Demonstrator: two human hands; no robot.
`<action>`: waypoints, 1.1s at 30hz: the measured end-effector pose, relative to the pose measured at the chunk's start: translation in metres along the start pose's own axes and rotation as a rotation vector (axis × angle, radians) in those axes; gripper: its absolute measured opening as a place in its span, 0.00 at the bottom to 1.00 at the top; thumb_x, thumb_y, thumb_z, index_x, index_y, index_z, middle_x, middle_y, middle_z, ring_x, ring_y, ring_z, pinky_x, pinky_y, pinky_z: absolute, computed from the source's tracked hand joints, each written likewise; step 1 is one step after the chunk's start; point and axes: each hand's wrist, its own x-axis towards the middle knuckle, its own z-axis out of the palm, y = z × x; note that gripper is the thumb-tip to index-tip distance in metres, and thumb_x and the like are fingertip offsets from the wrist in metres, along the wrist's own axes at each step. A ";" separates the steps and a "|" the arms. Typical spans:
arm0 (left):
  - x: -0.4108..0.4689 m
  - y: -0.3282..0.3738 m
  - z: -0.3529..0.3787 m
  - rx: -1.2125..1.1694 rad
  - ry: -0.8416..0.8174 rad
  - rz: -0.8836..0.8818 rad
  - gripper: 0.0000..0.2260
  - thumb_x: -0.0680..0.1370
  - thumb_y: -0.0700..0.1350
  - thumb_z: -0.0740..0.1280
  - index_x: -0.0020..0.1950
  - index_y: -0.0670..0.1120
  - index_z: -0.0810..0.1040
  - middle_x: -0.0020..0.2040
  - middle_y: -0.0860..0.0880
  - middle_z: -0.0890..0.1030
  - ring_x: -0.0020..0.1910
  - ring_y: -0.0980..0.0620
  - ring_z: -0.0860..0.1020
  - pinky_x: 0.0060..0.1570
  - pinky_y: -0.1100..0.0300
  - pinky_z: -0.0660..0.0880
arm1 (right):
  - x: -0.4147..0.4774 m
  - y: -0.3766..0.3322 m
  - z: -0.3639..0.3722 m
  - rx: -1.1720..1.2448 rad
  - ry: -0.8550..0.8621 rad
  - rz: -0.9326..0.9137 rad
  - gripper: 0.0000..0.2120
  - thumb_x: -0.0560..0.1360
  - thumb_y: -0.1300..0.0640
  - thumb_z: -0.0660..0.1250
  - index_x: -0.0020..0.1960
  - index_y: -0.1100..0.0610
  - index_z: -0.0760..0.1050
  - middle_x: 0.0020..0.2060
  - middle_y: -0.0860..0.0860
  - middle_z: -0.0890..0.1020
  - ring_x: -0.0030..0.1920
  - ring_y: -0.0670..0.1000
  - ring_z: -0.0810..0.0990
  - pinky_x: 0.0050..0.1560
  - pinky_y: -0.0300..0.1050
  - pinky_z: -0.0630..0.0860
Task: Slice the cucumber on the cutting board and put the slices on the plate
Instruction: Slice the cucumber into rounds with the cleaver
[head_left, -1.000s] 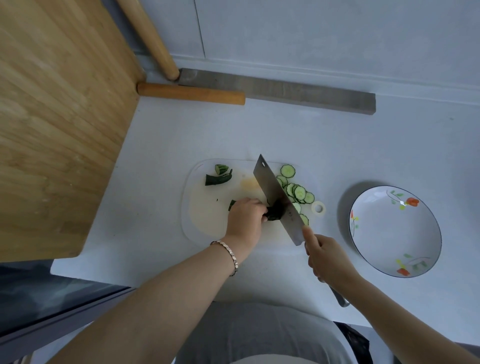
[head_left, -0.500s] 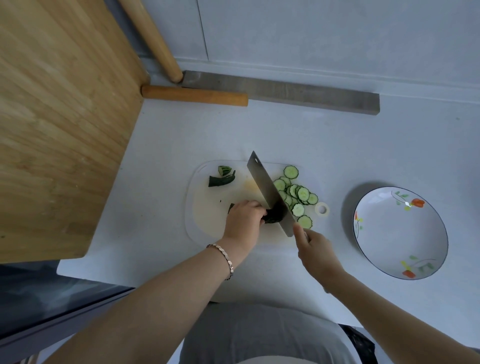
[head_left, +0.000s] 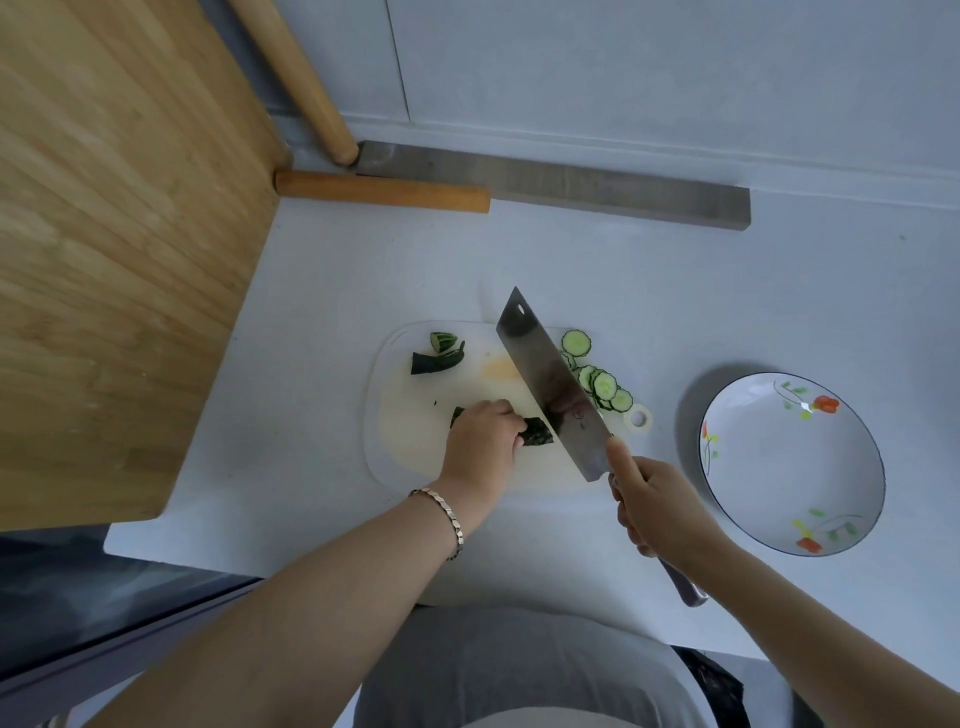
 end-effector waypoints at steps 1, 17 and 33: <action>0.000 0.000 0.000 0.006 -0.004 0.005 0.08 0.74 0.35 0.66 0.50 0.38 0.81 0.47 0.40 0.81 0.48 0.41 0.76 0.44 0.55 0.70 | -0.001 0.000 0.000 -0.026 0.005 -0.010 0.23 0.77 0.40 0.55 0.37 0.58 0.62 0.25 0.53 0.63 0.24 0.50 0.59 0.27 0.39 0.57; 0.001 0.001 0.002 0.082 -0.029 -0.031 0.03 0.66 0.31 0.71 0.37 0.37 0.81 0.34 0.41 0.80 0.36 0.41 0.77 0.32 0.59 0.67 | 0.010 0.006 0.023 -0.331 0.101 -0.110 0.23 0.79 0.43 0.52 0.33 0.57 0.57 0.28 0.54 0.65 0.31 0.52 0.62 0.33 0.46 0.60; 0.000 -0.001 0.002 0.058 -0.004 -0.008 0.06 0.62 0.31 0.74 0.37 0.39 0.82 0.32 0.43 0.81 0.33 0.41 0.78 0.30 0.58 0.72 | 0.004 0.008 0.003 -0.035 0.001 -0.026 0.22 0.78 0.40 0.54 0.36 0.57 0.61 0.22 0.50 0.63 0.21 0.48 0.59 0.24 0.36 0.58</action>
